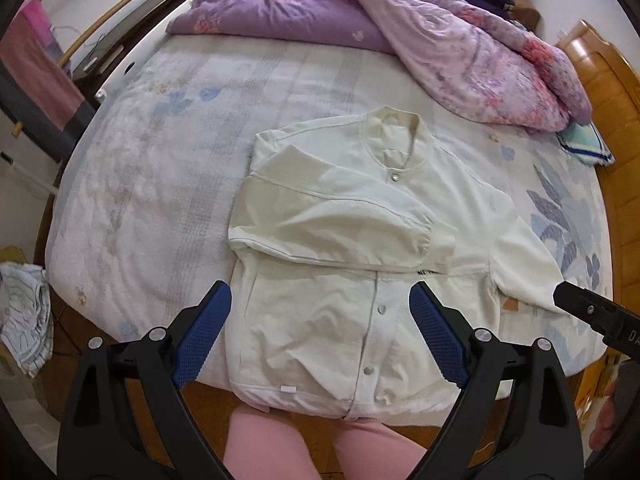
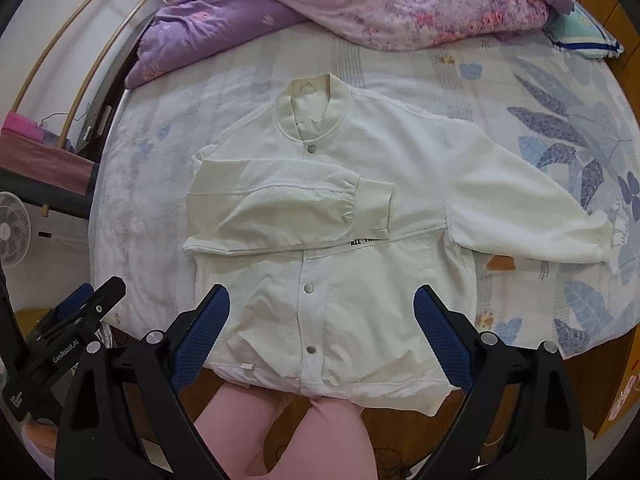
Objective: Fold large clothes
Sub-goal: 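Move the right tool toward the other sleeve cuff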
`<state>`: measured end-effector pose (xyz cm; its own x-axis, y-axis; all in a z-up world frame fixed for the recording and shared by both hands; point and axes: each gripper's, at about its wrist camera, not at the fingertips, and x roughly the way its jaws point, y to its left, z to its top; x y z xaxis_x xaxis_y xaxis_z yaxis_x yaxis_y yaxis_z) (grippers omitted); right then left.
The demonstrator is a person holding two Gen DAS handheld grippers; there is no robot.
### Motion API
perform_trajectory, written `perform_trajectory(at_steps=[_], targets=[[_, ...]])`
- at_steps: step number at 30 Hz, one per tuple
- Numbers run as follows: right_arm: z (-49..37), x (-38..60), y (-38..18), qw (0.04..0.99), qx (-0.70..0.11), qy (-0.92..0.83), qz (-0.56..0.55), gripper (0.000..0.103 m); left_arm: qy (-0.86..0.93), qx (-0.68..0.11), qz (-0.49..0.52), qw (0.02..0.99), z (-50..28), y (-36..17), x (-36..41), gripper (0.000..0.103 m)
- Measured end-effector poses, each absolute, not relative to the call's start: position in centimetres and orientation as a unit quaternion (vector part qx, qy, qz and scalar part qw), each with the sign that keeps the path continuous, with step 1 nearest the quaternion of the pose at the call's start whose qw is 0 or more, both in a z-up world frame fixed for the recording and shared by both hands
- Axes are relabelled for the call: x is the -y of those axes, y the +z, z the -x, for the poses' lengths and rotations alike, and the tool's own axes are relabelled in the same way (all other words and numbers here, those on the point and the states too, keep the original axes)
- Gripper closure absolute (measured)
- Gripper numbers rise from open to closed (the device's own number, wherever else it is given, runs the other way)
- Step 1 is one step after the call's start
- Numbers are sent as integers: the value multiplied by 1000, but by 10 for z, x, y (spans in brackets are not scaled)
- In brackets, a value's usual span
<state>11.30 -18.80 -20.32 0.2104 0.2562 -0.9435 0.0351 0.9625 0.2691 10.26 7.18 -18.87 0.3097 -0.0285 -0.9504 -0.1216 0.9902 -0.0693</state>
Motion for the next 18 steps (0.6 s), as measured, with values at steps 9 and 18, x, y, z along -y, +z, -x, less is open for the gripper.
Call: perform_trajectory(at_steps=[9,18], targets=[[-44,232,-182,788,-584,4,-197,10,-35,-567,13,823,-68,-171,-27,12],[54,279,-161,794,-553,-87,-237,8,-109,-567,-5,817,0,-179,16,12]])
